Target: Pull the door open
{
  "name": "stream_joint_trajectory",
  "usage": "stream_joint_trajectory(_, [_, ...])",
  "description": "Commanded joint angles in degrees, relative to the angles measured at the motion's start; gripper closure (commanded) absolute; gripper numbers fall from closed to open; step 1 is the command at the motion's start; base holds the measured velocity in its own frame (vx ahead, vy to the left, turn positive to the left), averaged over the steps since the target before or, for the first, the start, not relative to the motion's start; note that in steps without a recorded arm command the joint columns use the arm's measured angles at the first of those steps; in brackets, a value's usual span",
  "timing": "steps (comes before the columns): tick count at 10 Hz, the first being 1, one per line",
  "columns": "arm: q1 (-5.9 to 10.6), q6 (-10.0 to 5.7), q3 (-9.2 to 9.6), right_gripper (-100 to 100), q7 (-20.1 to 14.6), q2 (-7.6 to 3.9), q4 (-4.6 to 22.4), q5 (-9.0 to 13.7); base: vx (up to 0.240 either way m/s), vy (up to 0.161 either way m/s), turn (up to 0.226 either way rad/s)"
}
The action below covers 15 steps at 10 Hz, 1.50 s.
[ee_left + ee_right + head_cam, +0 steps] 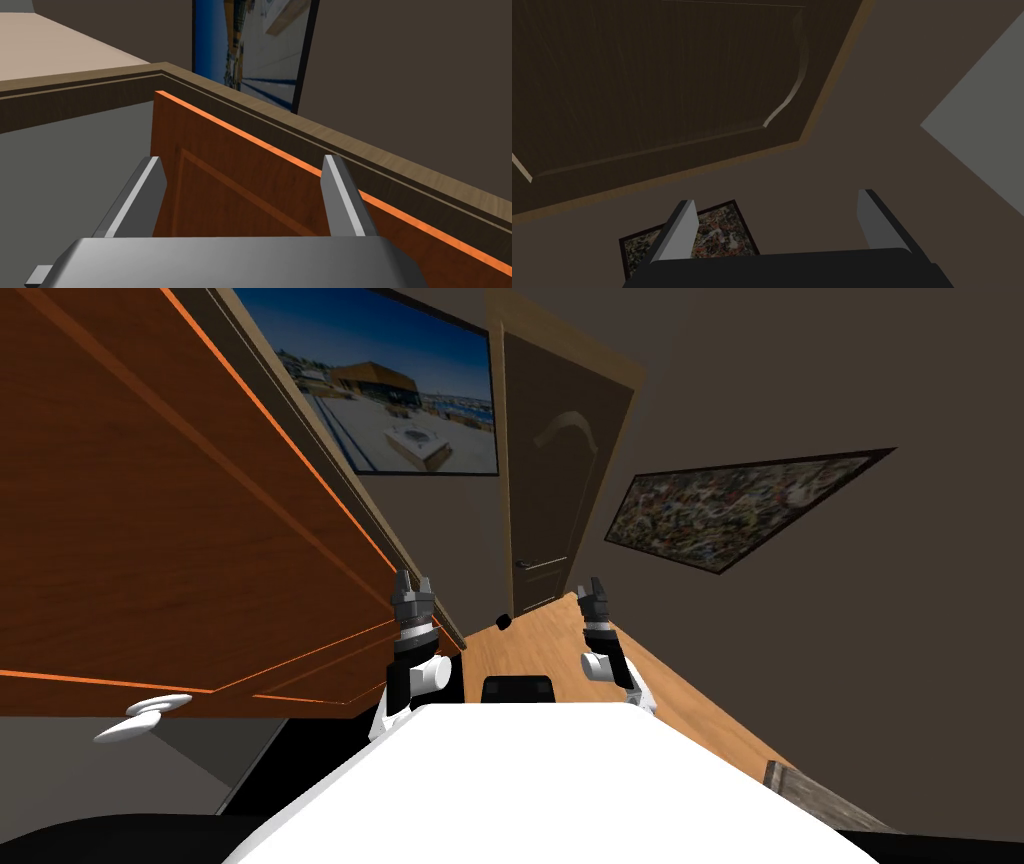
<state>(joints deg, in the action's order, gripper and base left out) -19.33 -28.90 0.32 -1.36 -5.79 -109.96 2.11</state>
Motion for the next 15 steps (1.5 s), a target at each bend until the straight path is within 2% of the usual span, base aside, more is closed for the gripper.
stream_joint_trajectory(1, [0.96,-0.31,0.10,-100,-0.70,-0.94,2.86,0.13,0.109,-0.015,0.121])
stream_joint_trajectory(3, [2.41,-0.98,0.36,-100,-1.37,-1.90,6.58,0.18,0.097,-0.021,0.136])
stream_joint_trajectory(4, [2.41,-0.98,0.36,-100,-1.37,-1.90,7.15,0.18,0.058,-0.017,0.037])
stream_joint_trajectory(7, [4.68,-2.03,0.76,-100,-2.43,-3.38,12.74,0.26,0.067,-0.006,0.122])
stream_joint_trajectory(8, [4.68,-2.03,0.76,-100,-2.43,-3.38,13.48,0.26,0.054,-0.018,0.045])
stream_joint_trajectory(10, [6.23,-2.75,1.04,-100,-3.15,-4.37,17.11,0.32,0.070,-0.020,0.116])
stream_joint_trajectory(11, [6.23,-2.75,1.04,-100,-3.15,-4.37,17.80,0.32,0.066,-0.027,0.056])
stream_joint_trajectory(12, [7.01,-3.11,1.18,-100,-3.51,-4.87,19.81,0.35,0.064,-0.012,0.080])
stream_joint_trajectory(13, [7.01,-3.11,1.18,-100,-3.51,-4.87,19.97,0.35,0.045,-0.009,0.047])
stream_joint_trajectory(14, [7.78,-3.47,1.31,-100,-3.87,-5.37,22.05,0.38,0.051,-0.011,0.085])
stream_joint_trajectory(15, [7.78,-3.47,1.31,-100,-3.87,-5.37,22.13,0.38,0.039,-0.011,0.060])
